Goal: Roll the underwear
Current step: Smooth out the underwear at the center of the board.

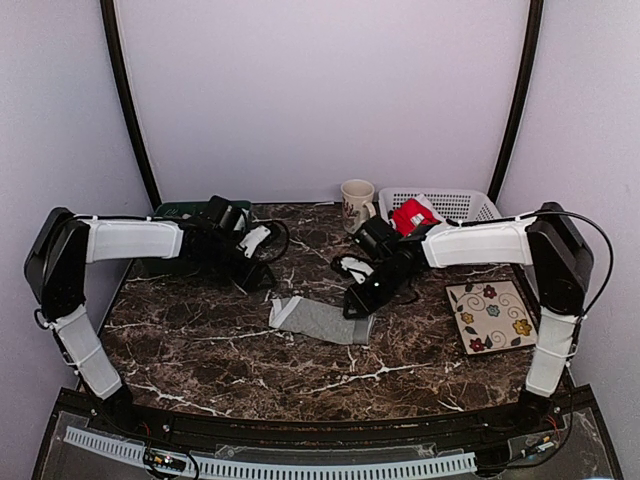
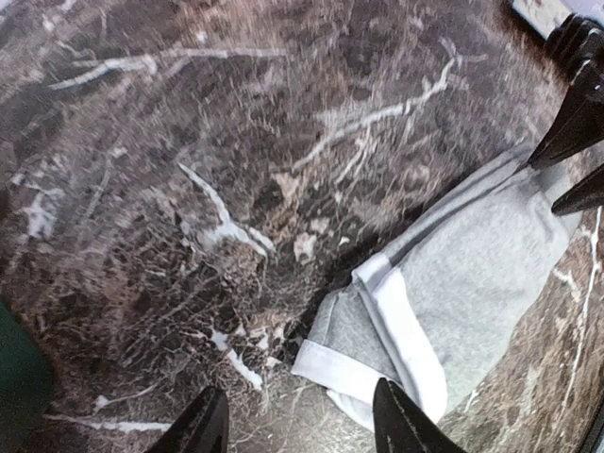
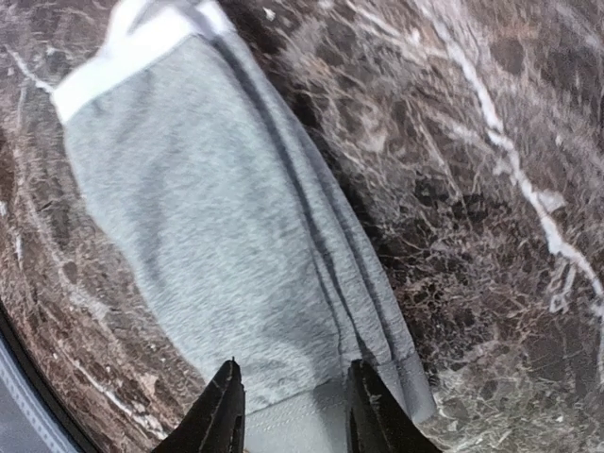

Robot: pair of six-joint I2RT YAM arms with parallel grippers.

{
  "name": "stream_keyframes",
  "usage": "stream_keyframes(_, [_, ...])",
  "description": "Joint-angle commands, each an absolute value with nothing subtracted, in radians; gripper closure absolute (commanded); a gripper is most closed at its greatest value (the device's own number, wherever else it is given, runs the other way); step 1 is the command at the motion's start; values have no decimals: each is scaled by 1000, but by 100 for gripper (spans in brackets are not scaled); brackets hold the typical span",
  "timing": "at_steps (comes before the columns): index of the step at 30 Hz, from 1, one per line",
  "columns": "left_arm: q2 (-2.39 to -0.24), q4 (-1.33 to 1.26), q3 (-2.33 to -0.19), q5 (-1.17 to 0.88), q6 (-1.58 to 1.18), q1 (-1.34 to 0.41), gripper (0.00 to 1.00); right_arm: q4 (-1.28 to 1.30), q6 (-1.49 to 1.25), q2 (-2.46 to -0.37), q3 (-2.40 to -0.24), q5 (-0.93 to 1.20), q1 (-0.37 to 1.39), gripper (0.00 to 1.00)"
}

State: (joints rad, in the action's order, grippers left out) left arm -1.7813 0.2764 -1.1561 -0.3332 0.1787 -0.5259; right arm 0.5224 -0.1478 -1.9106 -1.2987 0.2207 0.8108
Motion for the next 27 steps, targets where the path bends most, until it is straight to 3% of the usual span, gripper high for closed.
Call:
stream_keyframes(1, [-1625,219,-1092,-361,50,-525,44,540,-203,-1810,-1348,275,806,62])
stream_keyframes(6, [-1521,68,-963,-598,-199,-525,39,455,-285,-1777,-1299,483,806,59])
stream_keyframes(11, [-1496,-231,-822,-826,-477,-542,35,215,-465,-1777,-1179,720,807,58])
stream_keyframes(23, [-1789,-653,-784,-881,-806,-673,37,140,-476,-1913,-1102,782,748,64])
stream_keyframes(27, [-1859,-588,-803,-820,-775,-657,37,151,-454,-1948,-1078,786,715,65])
